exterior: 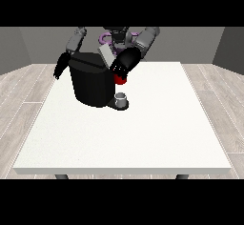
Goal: Insert the coffee pod into the coffee machine and close the lid
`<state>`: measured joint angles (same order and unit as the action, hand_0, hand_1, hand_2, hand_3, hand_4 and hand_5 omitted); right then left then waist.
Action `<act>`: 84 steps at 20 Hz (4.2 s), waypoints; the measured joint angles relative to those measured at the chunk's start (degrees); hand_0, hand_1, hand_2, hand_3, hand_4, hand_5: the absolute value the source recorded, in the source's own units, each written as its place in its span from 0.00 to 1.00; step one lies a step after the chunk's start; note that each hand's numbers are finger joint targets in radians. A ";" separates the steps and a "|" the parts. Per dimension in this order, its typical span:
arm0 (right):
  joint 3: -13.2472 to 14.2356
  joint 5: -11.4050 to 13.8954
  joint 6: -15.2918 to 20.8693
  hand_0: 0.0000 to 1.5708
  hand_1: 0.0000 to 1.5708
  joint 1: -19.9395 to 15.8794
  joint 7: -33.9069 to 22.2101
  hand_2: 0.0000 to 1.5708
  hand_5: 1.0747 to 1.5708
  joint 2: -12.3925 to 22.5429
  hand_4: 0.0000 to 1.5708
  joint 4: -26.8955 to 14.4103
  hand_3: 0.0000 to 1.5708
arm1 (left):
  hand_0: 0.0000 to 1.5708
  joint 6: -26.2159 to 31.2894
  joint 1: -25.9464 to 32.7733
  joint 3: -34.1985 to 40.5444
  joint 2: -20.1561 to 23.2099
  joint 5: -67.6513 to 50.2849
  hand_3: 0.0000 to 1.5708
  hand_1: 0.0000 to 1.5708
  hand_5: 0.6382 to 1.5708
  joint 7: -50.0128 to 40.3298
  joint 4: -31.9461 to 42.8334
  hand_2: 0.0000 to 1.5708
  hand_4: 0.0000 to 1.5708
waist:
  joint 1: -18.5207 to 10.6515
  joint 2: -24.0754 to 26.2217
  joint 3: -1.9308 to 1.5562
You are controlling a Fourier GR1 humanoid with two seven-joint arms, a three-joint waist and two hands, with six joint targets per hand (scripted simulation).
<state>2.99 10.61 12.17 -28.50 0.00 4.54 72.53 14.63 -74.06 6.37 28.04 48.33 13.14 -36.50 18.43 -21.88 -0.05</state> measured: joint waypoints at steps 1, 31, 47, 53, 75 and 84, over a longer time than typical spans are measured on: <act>-0.12 0.03 -0.24 0.00 0.00 0.22 -0.02 0.00 1.00 0.15 0.14 0.21 0.00 | 0.73 -0.52 0.16 -0.07 0.37 0.35 0.54 0.73 1.00 0.31 0.03 0.71 0.00 | 0.29 -0.06 0.00; 2.16 -1.46 -0.56 0.00 0.00 7.07 0.62 0.00 1.00 0.08 0.00 -4.53 0.00 | 0.00 -1.90 8.16 -2.30 -3.66 3.37 0.00 0.00 1.00 2.04 0.70 0.11 0.00 | -6.90 11.04 0.01; 3.64 -5.34 -4.15 0.00 0.00 19.76 3.41 0.00 1.00 -0.09 0.00 -4.17 0.00 | 0.00 1.18 33.48 15.41 -23.54 -22.07 0.00 0.00 1.00 7.63 2.08 0.00 0.24 | -20.31 34.16 0.11; 1.79 -6.51 -8.66 0.00 0.00 17.63 0.81 0.00 1.00 1.38 0.10 -0.16 0.00 | 0.00 2.20 40.33 15.60 -26.08 -24.22 0.00 0.00 1.00 6.48 1.21 0.00 0.26 | -23.68 39.03 0.08; 9.35 -13.30 -11.71 0.00 0.00 1.91 -4.88 0.00 1.00 5.89 0.04 -8.35 0.00 | 0.00 3.54 51.38 4.92 -27.67 -36.57 0.00 0.00 1.00 -1.56 -23.09 0.00 0.18 | -31.47 29.80 0.05; 7.76 -13.79 -13.69 0.00 0.00 -3.71 -4.79 0.00 1.00 6.26 0.00 -12.47 0.00 | 0.00 1.43 55.94 2.37 -26.77 -39.79 0.00 0.00 1.00 -5.45 -34.82 0.00 0.23 | -29.41 25.07 0.04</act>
<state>10.75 -3.17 -1.52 -32.21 -4.78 10.80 60.06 16.07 -18.12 8.74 1.28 8.54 7.68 -71.33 -10.98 3.19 -0.02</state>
